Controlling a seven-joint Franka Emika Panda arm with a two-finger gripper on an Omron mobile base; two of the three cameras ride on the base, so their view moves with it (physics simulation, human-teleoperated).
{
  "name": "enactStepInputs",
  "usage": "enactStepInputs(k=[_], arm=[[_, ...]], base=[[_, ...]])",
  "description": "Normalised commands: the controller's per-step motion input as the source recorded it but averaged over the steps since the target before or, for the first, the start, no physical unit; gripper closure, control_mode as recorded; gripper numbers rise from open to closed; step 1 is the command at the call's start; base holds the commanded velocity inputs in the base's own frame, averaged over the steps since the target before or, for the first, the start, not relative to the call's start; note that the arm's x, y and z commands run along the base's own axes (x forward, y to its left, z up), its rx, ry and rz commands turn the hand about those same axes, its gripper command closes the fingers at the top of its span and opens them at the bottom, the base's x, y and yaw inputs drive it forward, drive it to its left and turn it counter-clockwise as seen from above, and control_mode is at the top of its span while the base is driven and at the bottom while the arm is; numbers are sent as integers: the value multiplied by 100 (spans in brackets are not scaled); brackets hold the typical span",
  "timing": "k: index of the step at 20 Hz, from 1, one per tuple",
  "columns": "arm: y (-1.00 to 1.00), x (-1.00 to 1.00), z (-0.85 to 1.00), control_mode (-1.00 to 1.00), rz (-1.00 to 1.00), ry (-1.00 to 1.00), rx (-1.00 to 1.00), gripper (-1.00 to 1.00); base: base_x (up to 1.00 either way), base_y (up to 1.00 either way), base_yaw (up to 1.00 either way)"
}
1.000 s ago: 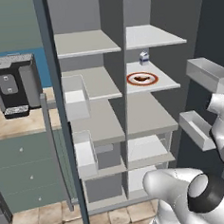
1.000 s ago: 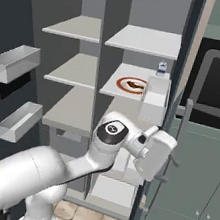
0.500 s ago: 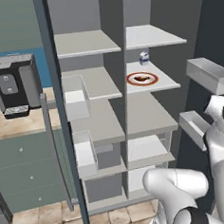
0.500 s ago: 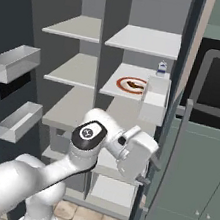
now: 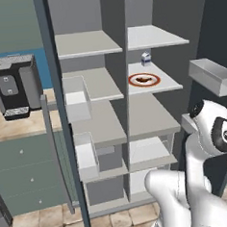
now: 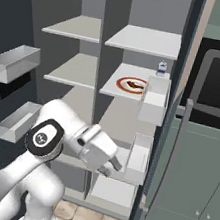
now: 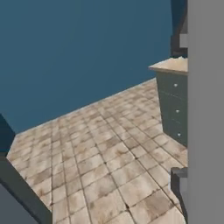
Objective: Retrieve the chicken drumstick from the fridge and place it on the saucepan with marinade on the stove.
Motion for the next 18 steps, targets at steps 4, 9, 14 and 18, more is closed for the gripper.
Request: enactStepInputs(k=[4,9,14,18], arm=[[85,0,0,-100,18,-34,33,-100],[88,-5,0,-100,33,-12,30,-100],[86,-1,-2,-100,47,0,25,-100],[73,-8,-26,-100,51,-4,20,-100]], base=[[0,0,0],[0,0,0],[0,0,0],[0,0,0]])
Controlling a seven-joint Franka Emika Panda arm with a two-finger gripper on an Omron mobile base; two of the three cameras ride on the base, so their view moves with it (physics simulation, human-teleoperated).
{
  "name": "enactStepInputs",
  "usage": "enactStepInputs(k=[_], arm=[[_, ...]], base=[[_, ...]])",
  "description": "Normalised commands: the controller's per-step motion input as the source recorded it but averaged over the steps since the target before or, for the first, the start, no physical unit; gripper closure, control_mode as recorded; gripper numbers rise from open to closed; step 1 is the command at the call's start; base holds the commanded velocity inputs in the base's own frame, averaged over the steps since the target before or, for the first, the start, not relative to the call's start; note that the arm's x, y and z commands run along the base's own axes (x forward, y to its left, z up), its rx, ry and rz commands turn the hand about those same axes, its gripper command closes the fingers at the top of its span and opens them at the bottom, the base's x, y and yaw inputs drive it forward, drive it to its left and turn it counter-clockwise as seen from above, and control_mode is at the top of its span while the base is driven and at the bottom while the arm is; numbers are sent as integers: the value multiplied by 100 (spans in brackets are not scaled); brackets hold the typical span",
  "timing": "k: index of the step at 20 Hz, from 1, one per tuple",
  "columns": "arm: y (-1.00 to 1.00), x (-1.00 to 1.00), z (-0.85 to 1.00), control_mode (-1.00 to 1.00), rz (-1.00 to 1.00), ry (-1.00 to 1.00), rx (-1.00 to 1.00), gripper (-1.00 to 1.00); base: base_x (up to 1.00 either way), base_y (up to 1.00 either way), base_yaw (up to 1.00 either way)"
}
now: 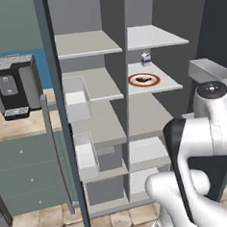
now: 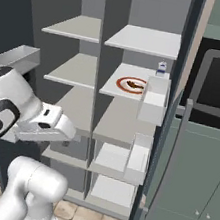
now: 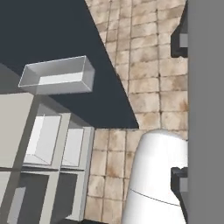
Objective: Retrieve the chicken drumstick from the fridge and place it on the saucepan with marinade on the stove.
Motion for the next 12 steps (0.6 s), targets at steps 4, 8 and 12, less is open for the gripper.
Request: enactStepInputs(k=[4,8,12], arm=[[37,0,-44,-100,49,-32,23,-100],[4,6,-19,-100,36,-42,28,-100],[1,20,-8,-100,28,-42,31,-100]], base=[[0,0,0],[0,0,0],[0,0,0]])
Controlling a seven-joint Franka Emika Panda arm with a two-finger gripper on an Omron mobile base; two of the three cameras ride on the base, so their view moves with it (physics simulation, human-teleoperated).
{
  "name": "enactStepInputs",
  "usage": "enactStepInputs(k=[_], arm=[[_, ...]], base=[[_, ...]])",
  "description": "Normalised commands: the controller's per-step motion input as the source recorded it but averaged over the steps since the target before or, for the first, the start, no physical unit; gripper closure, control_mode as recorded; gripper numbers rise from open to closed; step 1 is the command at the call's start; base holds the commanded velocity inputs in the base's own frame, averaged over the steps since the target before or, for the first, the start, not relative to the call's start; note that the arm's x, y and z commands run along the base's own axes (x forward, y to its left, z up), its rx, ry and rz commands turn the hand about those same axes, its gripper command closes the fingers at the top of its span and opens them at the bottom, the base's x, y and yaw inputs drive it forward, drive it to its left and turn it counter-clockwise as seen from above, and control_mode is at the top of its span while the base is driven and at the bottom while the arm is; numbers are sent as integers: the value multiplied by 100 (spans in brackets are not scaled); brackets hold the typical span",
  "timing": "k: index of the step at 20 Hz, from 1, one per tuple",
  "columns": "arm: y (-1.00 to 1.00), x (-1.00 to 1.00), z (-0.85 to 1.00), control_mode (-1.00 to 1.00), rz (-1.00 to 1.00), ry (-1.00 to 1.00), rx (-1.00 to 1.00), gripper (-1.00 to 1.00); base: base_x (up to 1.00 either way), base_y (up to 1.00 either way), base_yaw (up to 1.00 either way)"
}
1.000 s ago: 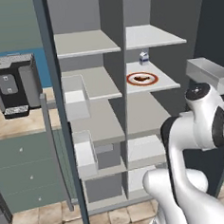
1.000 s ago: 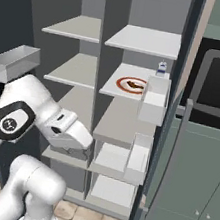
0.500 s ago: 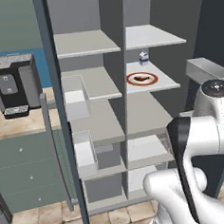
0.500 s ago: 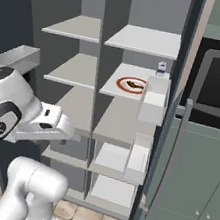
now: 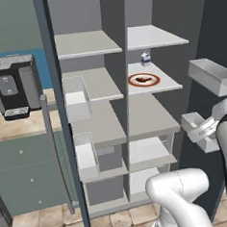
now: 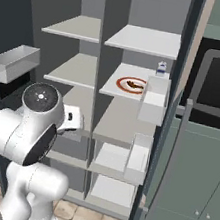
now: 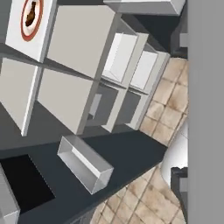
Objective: Retrieve the chicken drumstick from the fridge and place it on the saucepan with marinade on the stove.
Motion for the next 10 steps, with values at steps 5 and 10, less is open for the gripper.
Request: enactStepInputs(k=[5,10], arm=[[19,4,-11,-100,8,-27,27,-100],[29,-12,0,-100,-20,-2,13,-100]], base=[[0,0,0],[0,0,0]])
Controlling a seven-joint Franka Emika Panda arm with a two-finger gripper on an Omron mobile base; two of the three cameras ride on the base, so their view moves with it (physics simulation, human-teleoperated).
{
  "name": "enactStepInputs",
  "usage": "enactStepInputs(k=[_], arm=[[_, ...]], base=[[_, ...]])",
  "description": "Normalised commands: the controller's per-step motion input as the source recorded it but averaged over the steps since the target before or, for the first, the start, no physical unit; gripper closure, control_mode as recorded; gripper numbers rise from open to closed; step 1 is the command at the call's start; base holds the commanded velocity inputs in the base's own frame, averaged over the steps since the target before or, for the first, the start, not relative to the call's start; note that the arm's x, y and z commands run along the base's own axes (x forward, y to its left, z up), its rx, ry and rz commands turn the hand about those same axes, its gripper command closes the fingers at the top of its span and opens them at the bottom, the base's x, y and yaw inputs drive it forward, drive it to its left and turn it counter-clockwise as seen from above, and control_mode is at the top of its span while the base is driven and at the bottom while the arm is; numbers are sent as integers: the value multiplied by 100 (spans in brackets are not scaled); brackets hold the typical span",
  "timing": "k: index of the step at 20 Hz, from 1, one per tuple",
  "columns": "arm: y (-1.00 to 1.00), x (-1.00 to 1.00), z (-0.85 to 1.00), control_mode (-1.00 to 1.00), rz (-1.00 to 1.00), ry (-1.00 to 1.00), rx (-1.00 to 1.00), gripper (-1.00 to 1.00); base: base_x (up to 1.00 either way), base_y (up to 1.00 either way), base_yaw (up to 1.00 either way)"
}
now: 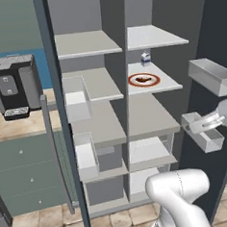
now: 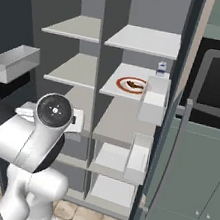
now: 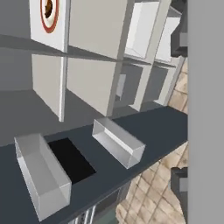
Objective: Retrieve the chicken drumstick from the fridge and place it on the saucepan with marinade on the stove.
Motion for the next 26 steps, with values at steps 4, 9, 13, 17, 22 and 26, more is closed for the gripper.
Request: enactStepInputs(k=[4,9,13,17,22,26], arm=[[14,-25,0,-100,-34,3,9,-100],[0,-10,-2,-100,-28,6,-2,-100],[-20,0,-23,-100,-6,0,-13,-100],[-22,-4,-12,-100,0,3,-16,-100],[-8,-7,-11,-100,0,4,-11,-100],[16,0,-8,-100,0,0,0,-100]], base=[[0,0,0],[0,0,0],[0,0,0],[0,0,0],[0,0,0],[0,0,0]])
